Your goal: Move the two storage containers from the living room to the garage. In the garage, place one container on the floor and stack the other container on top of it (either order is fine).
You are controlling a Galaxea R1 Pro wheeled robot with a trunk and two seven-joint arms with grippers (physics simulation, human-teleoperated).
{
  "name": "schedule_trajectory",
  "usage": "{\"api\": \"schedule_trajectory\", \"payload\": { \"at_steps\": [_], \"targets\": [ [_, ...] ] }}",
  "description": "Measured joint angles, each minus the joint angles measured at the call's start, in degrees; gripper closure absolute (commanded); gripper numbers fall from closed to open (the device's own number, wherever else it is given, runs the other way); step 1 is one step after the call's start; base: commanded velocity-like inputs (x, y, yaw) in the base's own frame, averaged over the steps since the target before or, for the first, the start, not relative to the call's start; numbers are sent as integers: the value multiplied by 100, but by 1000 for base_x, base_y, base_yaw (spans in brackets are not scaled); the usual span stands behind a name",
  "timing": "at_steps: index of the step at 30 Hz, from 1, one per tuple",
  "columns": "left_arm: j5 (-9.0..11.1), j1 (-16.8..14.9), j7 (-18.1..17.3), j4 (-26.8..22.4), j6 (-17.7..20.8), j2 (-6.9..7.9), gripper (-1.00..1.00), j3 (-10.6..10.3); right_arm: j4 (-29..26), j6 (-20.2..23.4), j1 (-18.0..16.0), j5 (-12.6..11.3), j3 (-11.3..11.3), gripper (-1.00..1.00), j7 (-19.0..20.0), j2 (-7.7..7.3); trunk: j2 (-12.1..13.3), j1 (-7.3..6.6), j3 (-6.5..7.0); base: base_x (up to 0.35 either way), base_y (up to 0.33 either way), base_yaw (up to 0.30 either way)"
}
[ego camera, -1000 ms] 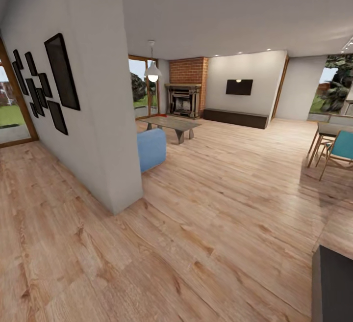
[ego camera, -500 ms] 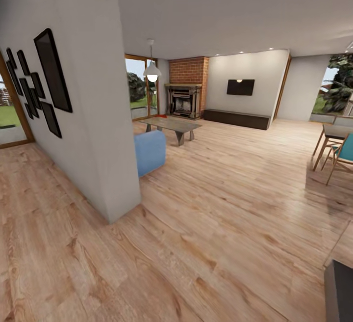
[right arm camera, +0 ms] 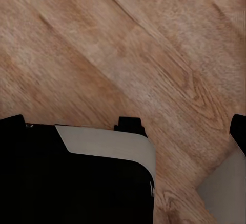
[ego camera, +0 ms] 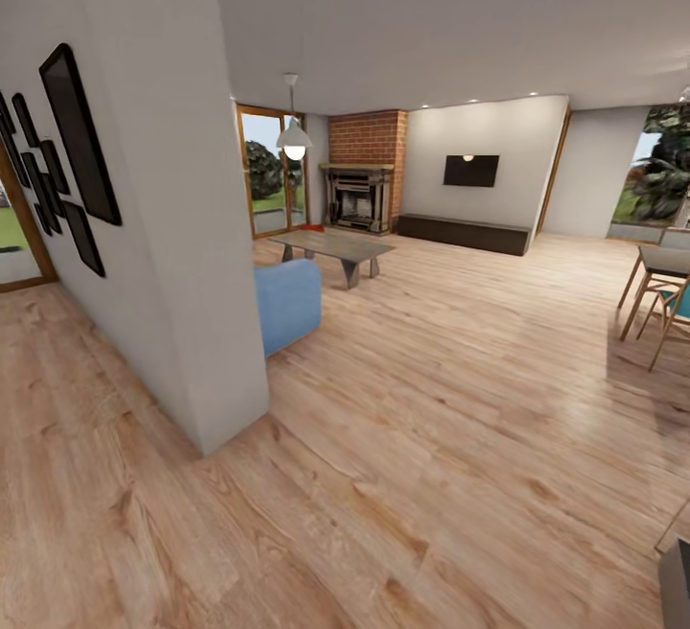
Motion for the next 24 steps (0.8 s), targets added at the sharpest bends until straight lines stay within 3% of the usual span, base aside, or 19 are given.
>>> {"api": "schedule_trajectory", "payload": {
  "at_steps": [24],
  "targets": [
    [5, -1, 0, 1, -14, -1, -100, 6, -4, 7, 0, 74, 12, -100, 7, 5, 0, 0, 0, 321, 0, -267]
  ]
}}
